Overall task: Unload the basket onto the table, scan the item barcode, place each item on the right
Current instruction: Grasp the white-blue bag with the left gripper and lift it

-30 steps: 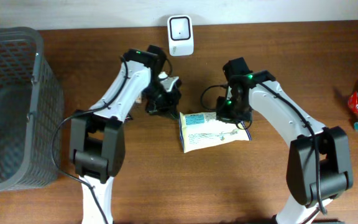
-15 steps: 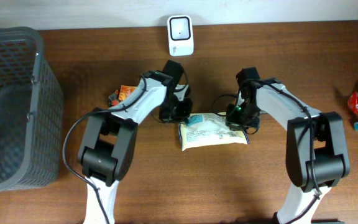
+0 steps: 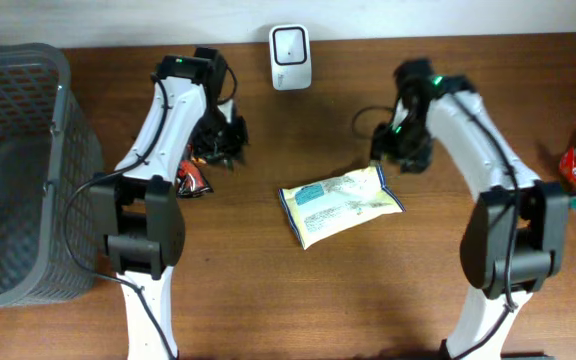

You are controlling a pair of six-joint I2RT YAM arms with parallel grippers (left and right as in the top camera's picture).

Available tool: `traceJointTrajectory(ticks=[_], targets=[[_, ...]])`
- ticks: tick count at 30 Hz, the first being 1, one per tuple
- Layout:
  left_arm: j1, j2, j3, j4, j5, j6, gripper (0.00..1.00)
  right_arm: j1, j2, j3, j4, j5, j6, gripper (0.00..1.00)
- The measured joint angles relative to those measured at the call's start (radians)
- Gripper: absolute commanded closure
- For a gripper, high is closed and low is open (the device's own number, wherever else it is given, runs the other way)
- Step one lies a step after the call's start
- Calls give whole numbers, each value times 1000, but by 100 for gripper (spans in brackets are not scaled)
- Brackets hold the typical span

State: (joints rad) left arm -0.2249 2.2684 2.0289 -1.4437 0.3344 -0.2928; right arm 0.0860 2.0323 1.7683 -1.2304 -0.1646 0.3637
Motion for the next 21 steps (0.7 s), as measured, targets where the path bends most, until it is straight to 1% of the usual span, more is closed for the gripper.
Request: traceJointTrajectory(ticks=[1,3,5,7,8,11,12,13,15,16,19,21], targets=[[-28,0,-26,-4,45,35,1,-27,-1,42,-21,3,3,1],[-102,1,-111,43,114,82,1,-94,-1,72,-32,8,3,1],[-166,1,-220,167,161,104,0,-146,-1,72,-37,8,3,1],[-197,7,-294,254,193,107,2,-177,0,72,-37,11,3,1],[-202,3,-312,279,221,105,7,-189,0,72,-37,11,3,2],[-208,-29,-379,425,264,84,52,-195,0,72,-37,11,3,1],[-207,-30,-393,454,263,77,69,-195,0,72,-37,11,3,1],[-206,-30,-407,473,257,72,76,-195,0,72,-37,11,3,1],[-206,-29,-413,480,214,68,94,-195,0,72,-38,11,3,1],[-205,-28,-414,480,188,53,100,-195,0,72,-38,11,3,2],[-200,-28,-396,442,137,42,100,-195,0,72,-37,11,3,1],[-155,-23,-330,344,-13,41,100,-195,0,72,-38,11,3,2]])
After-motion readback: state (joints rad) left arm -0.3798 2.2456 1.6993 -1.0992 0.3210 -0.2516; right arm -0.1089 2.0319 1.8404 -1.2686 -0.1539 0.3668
